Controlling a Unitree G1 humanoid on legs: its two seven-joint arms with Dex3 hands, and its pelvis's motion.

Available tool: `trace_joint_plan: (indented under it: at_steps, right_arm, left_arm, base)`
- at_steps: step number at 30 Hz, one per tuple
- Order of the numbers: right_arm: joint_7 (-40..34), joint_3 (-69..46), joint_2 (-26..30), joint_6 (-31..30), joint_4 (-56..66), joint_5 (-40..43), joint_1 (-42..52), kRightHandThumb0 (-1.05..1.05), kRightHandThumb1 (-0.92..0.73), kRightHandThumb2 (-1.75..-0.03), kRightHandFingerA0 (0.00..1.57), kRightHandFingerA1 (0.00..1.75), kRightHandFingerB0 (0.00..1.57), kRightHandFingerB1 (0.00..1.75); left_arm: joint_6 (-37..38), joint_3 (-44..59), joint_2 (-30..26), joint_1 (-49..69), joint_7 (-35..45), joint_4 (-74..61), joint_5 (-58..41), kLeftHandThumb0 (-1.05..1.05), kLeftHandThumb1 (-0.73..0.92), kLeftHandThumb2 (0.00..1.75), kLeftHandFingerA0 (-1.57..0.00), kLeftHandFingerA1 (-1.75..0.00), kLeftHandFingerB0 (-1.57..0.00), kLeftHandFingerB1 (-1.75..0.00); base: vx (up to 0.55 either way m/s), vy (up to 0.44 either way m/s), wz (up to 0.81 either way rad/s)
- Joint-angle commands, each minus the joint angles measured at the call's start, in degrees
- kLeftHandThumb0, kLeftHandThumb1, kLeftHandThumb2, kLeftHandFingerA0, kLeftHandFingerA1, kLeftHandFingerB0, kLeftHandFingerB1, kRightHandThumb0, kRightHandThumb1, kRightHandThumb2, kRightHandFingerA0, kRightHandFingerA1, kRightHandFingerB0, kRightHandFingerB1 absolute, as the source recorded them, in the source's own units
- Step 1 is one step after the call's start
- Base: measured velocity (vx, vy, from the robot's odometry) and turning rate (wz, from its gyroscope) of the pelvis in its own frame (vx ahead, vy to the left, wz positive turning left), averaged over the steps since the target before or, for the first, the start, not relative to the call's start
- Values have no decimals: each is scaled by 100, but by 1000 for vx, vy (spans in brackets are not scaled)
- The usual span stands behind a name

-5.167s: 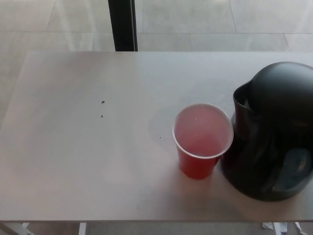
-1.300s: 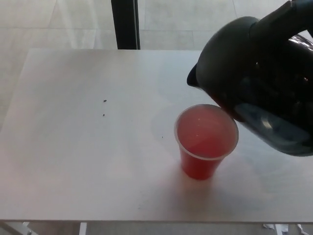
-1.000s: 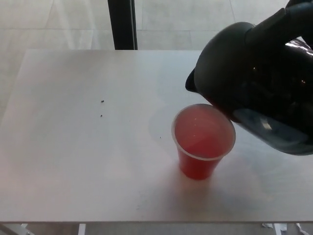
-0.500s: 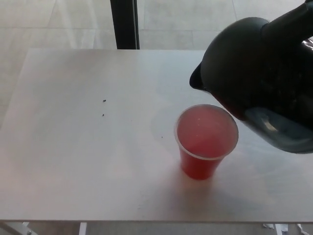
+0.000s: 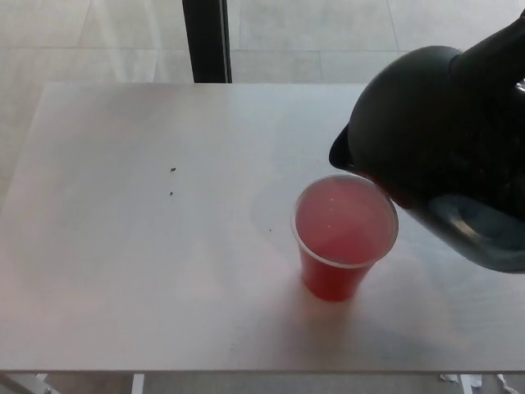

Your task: The robot uses its right hand to lift up a kettle kept on the middle of the desk by its handle and tilt it into a glass kept next to it to pour out water

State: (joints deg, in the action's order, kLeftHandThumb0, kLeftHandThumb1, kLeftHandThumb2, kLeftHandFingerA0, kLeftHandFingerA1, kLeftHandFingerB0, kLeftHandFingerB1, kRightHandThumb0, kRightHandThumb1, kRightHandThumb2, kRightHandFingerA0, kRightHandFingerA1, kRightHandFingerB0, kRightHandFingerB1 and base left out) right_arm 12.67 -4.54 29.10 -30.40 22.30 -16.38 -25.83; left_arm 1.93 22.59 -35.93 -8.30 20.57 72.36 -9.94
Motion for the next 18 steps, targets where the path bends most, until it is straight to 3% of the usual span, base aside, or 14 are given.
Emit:
trace_joint_plan:
  at_steps: [1,2,5,7,8,9,10,11,12,13,15,16,17,18]
  right_arm:
    - [-32,-122,53,555,22,107,9,-22,-44,-118,125,137,103,121]
    - [-37,-97,70,593,24,70,44,-20,-39,-128,98,167,88,141]
    - [2,-65,104,579,73,23,114,-22,-38,-131,98,168,90,143]
    - [103,-95,86,320,169,71,167,-22,-43,-122,95,169,84,138]
    - [122,-135,73,324,157,119,198,-21,-41,-125,94,169,84,138]
    - [95,-168,57,455,86,155,219,-20,-40,-127,93,169,84,139]
    - [89,-208,49,584,12,209,236,-25,-44,-116,120,136,99,119]
    - [107,-240,50,666,-27,257,268,-25,-44,-116,120,136,99,119]
    - [116,-257,60,714,-46,271,282,-24,-44,-116,119,135,99,119]
    - [140,-290,76,789,-76,306,311,-21,-43,-123,90,172,82,148]
    - [190,-377,75,978,-103,423,359,-15,-42,-126,90,173,81,150]
    - [245,-462,62,1208,-157,573,391,-17,-44,-117,120,139,100,124]
    - [265,-524,73,1473,-233,655,428,-18,-45,-117,120,139,101,125]
    - [279,-547,81,1513,-243,676,443,-20,-46,-117,119,139,101,126]
  left_arm:
    - [-118,6,-110,-36,-69,2,-8,-73,60,98,-48,-56,-30,-49]
    - [-93,-5,-111,-38,-68,15,9,-78,62,98,-48,-55,-32,-49]
    - [-87,28,-107,-25,-45,2,-28,-78,62,97,-48,-55,-33,-50]
    - [-46,-8,-102,-13,-67,-14,10,-74,61,98,-46,-55,-30,-49]
    - [-48,-13,-102,-16,-68,-7,16,-73,60,99,-45,-55,-30,-49]
    - [-39,-24,-115,-34,-49,1,28,-74,75,64,-53,-41,-37,-36]
    - [-64,-16,-131,-72,-36,15,16,-74,75,63,-53,-41,-37,-36]
    - [-89,-10,-134,-79,-46,20,10,-74,75,63,-53,-41,-37,-36]
    - [-94,-28,-144,-74,-25,8,25,-74,61,100,-44,-54,-26,-48]
    - [-76,-27,-146,-64,1,-1,20,-74,76,63,-53,-42,-35,-36]
    - [-123,26,-135,-78,-40,3,-33,-74,75,63,-54,-42,-37,-36]
    - [-87,-1,-133,-66,-53,-10,-1,-78,63,98,-47,-55,-32,-50]
    - [-17,-55,-140,-42,-43,-30,58,-79,63,99,-46,-55,-32,-49]
    - [-3,-67,-142,-36,-46,-38,69,-75,76,64,-55,-43,-39,-37]
  base:
    - [0,0,0]
    - [0,0,0]
    - [0,0,0]
    - [0,0,0]
    - [0,0,0]
    - [0,0,0]
    - [0,0,0]
    - [0,0,0]
    - [0,0,0]
    - [0,0,0]
    - [0,0,0]
    - [0,0,0]
    - [0,0,0]
    - [0,0,0]
